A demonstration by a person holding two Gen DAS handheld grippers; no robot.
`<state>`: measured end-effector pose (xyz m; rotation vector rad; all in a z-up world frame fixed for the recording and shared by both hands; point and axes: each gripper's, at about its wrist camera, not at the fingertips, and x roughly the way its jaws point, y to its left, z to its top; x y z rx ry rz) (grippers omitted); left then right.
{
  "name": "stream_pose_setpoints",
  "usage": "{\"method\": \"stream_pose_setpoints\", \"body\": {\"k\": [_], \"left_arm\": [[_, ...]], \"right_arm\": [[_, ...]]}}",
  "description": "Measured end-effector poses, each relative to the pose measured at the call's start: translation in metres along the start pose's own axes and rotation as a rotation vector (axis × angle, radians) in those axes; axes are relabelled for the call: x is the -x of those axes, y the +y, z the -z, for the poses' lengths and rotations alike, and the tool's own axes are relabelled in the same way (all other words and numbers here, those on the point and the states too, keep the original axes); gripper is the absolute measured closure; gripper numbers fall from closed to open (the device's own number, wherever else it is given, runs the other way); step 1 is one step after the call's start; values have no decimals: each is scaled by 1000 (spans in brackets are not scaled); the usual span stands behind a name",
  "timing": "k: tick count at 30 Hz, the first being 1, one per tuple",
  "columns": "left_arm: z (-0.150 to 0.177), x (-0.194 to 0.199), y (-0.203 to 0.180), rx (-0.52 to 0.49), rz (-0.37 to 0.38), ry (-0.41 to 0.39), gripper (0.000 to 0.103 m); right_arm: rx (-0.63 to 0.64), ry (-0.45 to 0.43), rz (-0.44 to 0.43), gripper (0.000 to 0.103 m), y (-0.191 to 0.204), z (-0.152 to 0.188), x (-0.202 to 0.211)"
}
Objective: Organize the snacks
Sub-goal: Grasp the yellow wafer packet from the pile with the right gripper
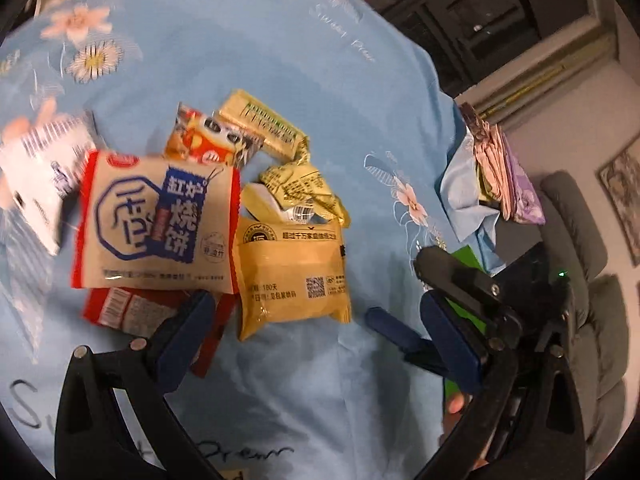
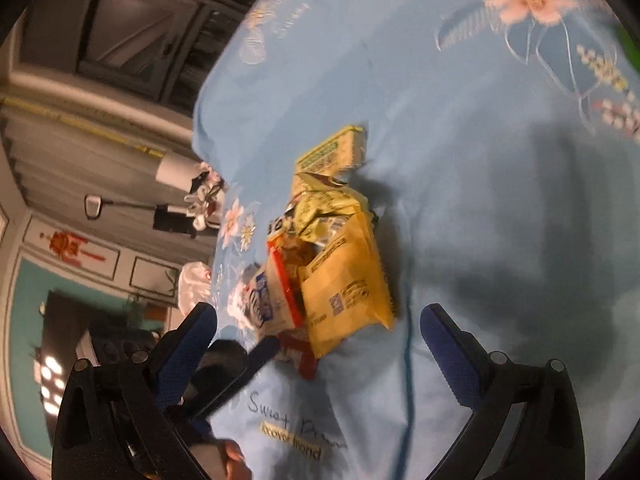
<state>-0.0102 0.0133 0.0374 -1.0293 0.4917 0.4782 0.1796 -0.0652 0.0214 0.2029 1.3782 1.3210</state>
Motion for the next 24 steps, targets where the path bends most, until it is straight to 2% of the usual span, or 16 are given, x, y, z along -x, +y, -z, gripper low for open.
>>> {"method": "stream_pose_setpoints", "body": {"k": [3,4,6,8,10,12,16,19,20,22,24], "left_arm": [[2,-11,12,66,58,40,0],[2,-9,15,82,77,28,0],[1,-3,21,119,136,17,0],[-1,-6,31,183,214,36,1],[-4,-6,38,206,269,64,1],[-3,-5,34,172,254,73,3],[-2,-7,26,130,211,77,2],[2,-13,14,44,156,85,3],[3,-15,10,21,141,80,3],[5,-19,7,-15,136,67,5],[4,-19,11,-11,137,56,14]], "right_arm": [[-59,32,-23,2,-17,-10,-8],[-84,48,-14,6,-22,-12,-12],[-88,47,-28,7,-24,-15,-10],[-58,77,-65,15,-20,-17,-12],[-50,122,-28,30,-19,-18,-20],[-31,141,20,36,-19,-16,-26],[-53,132,12,37,-23,-21,-28],[-52,143,11,40,-24,-26,-29],[-49,143,13,43,-24,-27,-32],[-75,157,20,61,-27,-29,-40],[-103,155,-3,65,-32,-32,-41]]}}
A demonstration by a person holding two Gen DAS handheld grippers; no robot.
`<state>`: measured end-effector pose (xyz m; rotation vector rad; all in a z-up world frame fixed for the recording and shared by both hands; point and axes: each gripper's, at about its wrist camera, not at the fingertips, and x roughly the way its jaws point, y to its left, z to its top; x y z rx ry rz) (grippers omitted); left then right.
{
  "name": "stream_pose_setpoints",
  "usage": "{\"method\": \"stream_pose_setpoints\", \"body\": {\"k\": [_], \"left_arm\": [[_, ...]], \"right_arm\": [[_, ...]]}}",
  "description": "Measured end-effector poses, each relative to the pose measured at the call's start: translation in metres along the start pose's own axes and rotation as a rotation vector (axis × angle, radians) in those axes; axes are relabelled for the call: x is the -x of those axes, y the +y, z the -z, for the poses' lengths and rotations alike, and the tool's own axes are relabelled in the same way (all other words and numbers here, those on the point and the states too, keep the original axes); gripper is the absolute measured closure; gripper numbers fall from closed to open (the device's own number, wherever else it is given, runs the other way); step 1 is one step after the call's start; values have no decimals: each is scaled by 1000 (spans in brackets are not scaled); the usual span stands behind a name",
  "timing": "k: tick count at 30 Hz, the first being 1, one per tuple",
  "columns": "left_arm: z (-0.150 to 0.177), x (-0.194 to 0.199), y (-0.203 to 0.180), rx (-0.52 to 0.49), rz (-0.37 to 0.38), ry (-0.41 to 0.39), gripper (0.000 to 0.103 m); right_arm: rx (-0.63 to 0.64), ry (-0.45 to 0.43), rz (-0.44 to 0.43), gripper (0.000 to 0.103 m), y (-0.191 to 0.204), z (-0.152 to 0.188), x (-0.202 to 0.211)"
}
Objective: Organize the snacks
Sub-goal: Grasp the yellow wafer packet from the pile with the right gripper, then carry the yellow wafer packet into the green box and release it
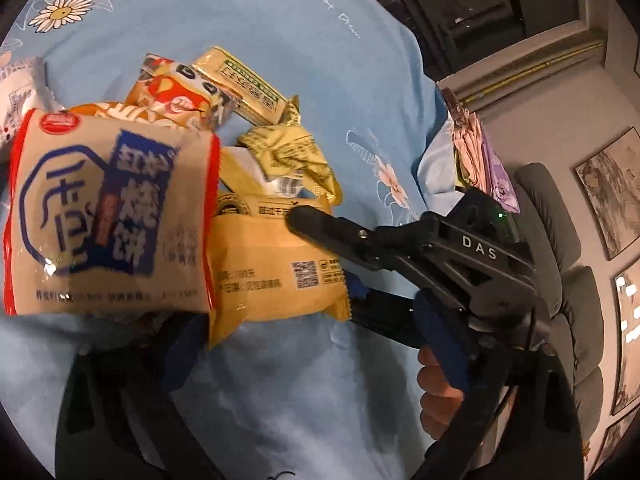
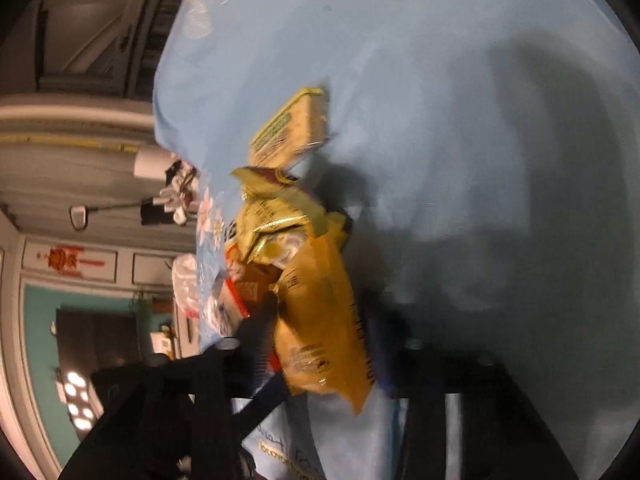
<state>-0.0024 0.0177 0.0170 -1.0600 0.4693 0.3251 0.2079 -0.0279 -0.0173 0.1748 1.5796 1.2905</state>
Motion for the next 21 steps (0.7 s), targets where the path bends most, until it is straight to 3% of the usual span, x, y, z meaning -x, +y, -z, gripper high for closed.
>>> {"method": "stream_pose_setpoints", "body": {"k": [2,3,4,7,13,21], "left_arm": [[-4,3,13,35,3,-10,43],[-4,6,20,49,-1,-13,50],[-4,8,28,61,-8,-14,68],[-5,10,41,97,24,-24,71],[-1,15,37,84,1,-32,71],[-2,14,7,29,28,-25,71]], "right_arm": [[5,-2,-6,65,0,1,0],[4,-7,-6,65,-1,1,1],[1,-11,-5,66,0,2,0],[6,-32,8,67,3,2,-1],[64,-74,59,67,11,6,3],[84,-114,57,67,17,8,29]]}}
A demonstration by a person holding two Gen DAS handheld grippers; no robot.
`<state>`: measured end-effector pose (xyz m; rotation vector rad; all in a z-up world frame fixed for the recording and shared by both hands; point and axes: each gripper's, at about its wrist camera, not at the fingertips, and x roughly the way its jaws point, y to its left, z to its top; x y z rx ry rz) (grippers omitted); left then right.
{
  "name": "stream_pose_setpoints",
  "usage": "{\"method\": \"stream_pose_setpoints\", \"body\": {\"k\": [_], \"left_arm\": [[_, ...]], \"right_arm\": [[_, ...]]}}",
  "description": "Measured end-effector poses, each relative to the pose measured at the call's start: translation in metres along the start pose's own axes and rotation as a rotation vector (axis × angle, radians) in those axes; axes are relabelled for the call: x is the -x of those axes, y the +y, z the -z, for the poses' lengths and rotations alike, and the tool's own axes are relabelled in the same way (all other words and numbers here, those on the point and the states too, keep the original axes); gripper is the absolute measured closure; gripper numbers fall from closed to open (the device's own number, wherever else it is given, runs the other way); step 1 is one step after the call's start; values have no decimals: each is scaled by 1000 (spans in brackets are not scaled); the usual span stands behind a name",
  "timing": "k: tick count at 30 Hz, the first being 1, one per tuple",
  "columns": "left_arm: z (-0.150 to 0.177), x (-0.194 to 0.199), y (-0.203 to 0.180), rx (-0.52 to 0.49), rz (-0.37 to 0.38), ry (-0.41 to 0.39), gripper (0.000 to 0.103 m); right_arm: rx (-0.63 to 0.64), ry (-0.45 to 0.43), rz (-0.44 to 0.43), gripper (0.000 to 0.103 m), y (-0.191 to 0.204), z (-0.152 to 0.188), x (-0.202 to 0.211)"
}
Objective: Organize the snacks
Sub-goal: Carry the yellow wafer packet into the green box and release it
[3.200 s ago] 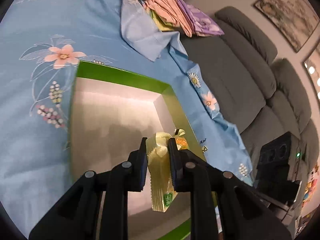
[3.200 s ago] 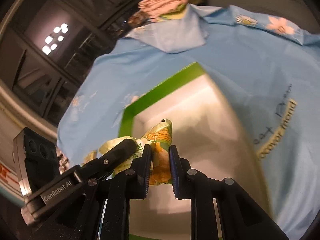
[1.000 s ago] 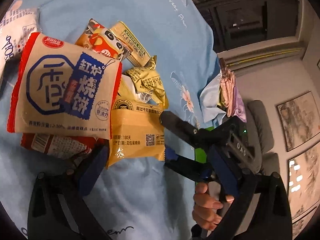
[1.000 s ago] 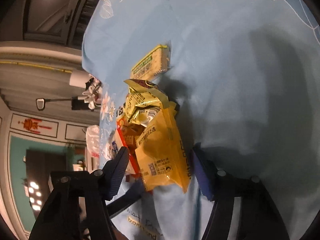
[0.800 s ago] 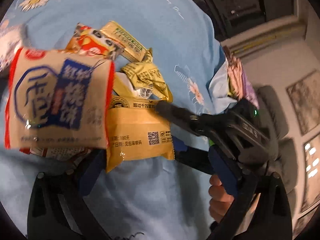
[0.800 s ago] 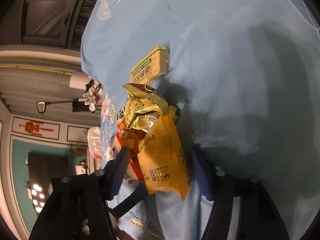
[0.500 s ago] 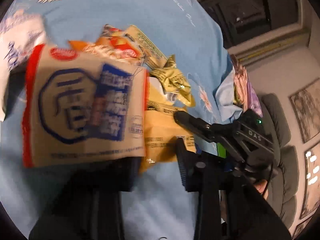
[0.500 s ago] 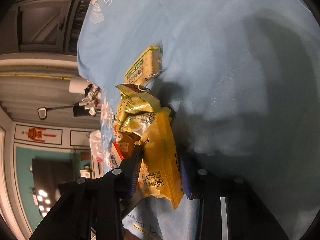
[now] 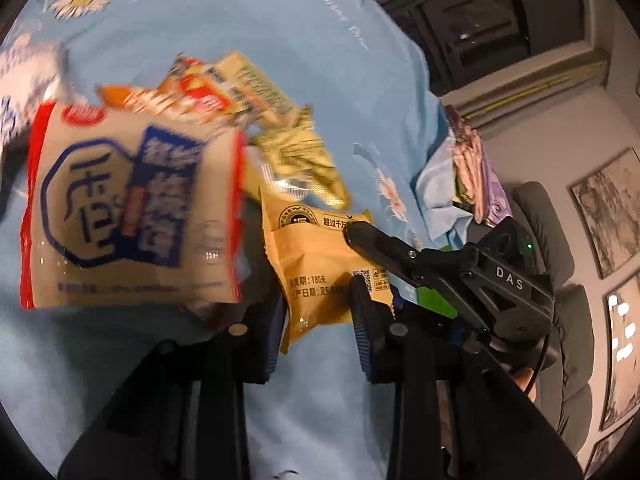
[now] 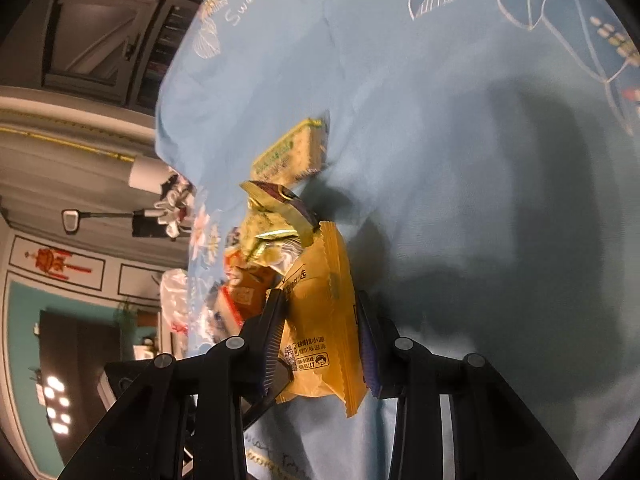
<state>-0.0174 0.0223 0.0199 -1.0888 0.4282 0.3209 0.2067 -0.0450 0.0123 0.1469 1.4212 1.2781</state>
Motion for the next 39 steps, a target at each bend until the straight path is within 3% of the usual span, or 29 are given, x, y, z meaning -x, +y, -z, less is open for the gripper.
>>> {"method": "stream_pose_setpoints", "body": {"k": [8,13,19,25,33,39], "left_arm": [[3,10,-55,-82,38,18,71],[12,6,-101,-153,84,60,71],[38,-26,-167,-245,153,136,71],[69,-86,-208,-273,179,254,71],[116,-153,-242,-342,130,377,71],[124,-168,-260,-473,-6,327,73]], "right_arm": [[47,-75,-23,67,24,7,52],[51,-161,-9,67,26,12,107],[43,-294,12,67,3,23,184],[-75,-382,34,67,-53,28,235],[-233,-439,38,67,-141,37,277],[-257,-428,68,67,-161,34,281]]}}
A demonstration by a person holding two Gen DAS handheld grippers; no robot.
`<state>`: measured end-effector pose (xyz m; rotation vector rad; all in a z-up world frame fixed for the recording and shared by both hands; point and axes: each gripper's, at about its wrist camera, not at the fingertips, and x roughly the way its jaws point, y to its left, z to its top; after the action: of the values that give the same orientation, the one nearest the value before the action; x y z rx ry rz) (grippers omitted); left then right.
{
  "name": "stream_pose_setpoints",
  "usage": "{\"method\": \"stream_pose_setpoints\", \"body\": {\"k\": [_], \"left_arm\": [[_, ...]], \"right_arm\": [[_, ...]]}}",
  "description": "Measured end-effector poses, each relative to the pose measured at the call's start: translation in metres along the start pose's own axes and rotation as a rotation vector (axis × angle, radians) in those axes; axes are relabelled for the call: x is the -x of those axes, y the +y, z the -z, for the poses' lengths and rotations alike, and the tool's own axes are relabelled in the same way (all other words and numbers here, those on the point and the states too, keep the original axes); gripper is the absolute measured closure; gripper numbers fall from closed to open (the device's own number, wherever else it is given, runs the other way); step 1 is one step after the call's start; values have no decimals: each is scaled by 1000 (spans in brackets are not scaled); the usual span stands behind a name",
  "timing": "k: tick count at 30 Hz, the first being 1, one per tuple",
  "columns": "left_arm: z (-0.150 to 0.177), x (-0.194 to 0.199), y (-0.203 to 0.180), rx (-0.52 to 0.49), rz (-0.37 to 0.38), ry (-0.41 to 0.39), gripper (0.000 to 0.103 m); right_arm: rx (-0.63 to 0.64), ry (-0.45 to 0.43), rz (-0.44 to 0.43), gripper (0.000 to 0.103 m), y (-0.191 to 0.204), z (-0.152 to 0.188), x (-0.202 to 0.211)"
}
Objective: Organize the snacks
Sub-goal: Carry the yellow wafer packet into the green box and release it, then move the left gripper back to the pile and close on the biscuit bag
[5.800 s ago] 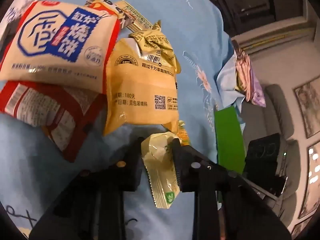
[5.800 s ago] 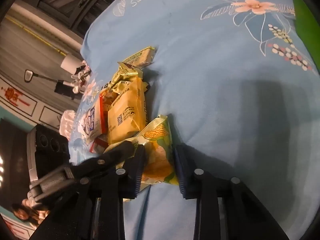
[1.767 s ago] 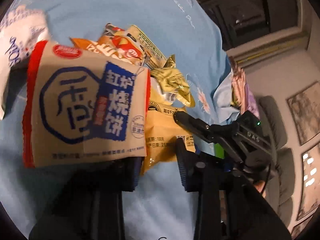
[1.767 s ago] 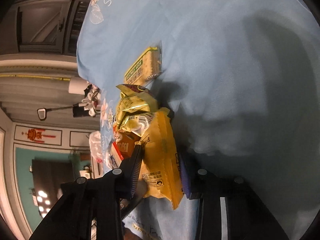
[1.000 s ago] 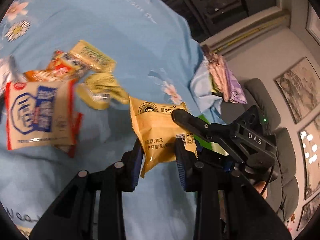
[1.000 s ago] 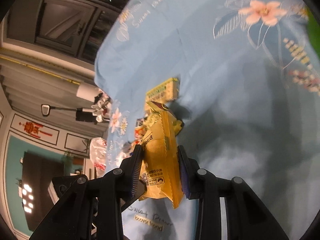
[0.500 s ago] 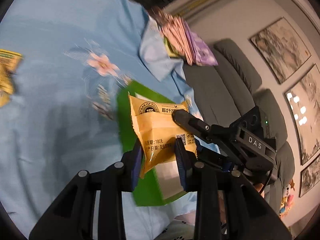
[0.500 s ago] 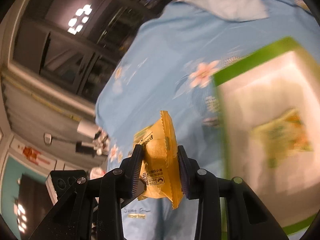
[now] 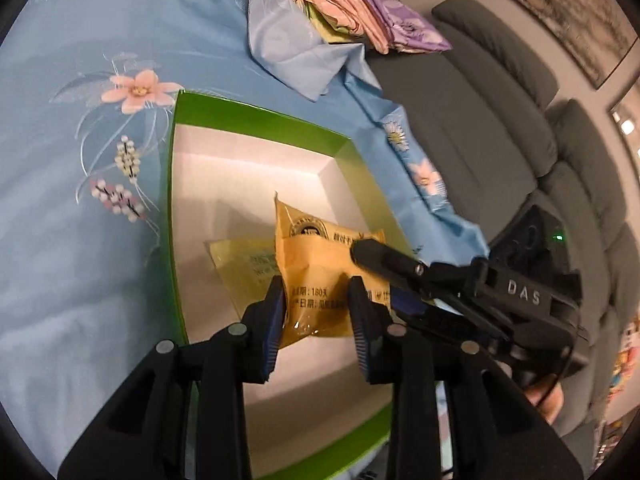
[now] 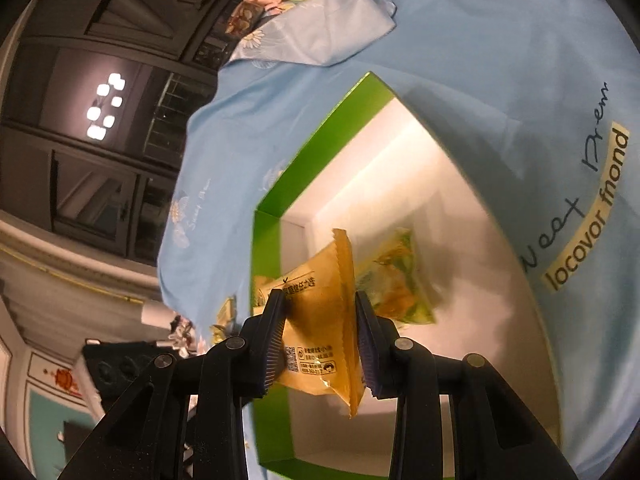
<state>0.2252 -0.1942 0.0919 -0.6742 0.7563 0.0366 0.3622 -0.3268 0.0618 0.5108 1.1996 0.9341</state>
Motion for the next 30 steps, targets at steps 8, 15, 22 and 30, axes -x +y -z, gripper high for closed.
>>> {"method": "stream_pose_setpoints", "body": {"k": [8,15,22,30], "left_arm": [[1,-6,2,-15,-66,-8,71],[3,7,2,6,-81,-80,32],[5,58,-5,-59,-102,-208,0],[33,140,38,-59,-192,-356,0]], "right_arm": [[1,23,16,67,-8,-1,-2],[-56,19,28,47,-11,0,3],[-44,-31,-121,14,9,7,29],[108,-15,-271,0,92,49,22]]}}
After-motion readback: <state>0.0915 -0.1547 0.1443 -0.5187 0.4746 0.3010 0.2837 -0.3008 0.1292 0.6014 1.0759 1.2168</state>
